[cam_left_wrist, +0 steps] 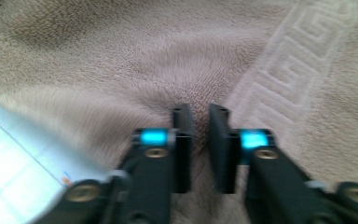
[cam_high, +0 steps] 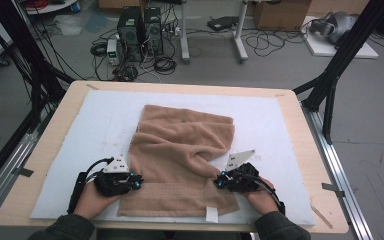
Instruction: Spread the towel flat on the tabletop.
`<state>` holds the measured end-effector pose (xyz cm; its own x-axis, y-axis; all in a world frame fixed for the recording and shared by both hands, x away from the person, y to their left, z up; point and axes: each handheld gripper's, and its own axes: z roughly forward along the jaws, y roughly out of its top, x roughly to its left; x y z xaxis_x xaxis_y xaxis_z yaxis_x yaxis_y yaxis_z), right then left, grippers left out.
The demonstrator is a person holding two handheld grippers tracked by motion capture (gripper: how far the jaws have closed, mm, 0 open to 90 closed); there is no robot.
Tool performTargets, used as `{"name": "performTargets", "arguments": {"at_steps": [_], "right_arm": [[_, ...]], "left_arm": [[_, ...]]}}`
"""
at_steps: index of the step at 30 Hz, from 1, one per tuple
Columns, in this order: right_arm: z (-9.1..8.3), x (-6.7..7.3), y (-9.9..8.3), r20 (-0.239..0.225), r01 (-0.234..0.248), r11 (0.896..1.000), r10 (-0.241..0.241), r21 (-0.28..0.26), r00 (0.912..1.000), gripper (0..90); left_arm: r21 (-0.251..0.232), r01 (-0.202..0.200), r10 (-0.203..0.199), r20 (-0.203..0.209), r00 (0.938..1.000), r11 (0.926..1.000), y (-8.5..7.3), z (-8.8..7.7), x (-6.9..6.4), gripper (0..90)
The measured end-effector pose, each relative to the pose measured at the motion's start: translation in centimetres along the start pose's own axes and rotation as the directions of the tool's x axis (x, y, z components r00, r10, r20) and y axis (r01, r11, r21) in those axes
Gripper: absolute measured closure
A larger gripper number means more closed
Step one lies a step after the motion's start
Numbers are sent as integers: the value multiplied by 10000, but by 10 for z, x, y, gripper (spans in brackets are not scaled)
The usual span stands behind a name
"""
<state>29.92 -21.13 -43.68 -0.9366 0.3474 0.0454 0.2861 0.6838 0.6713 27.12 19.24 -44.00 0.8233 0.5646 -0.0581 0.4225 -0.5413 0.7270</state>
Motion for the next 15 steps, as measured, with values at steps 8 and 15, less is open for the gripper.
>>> {"name": "performTargets", "arguments": {"at_steps": [8,15], "right_arm": [[-11,23,-7,-312,232,9997,-233,-45,9992,849],[-35,47,-1,-565,457,9939,-516,-1006,9971,661]], "left_arm": [[1,-202,202,284,9994,9998,-11,-16,-16,870],[-529,-355,384,548,9978,9980,-15,-42,-31,823]]}}
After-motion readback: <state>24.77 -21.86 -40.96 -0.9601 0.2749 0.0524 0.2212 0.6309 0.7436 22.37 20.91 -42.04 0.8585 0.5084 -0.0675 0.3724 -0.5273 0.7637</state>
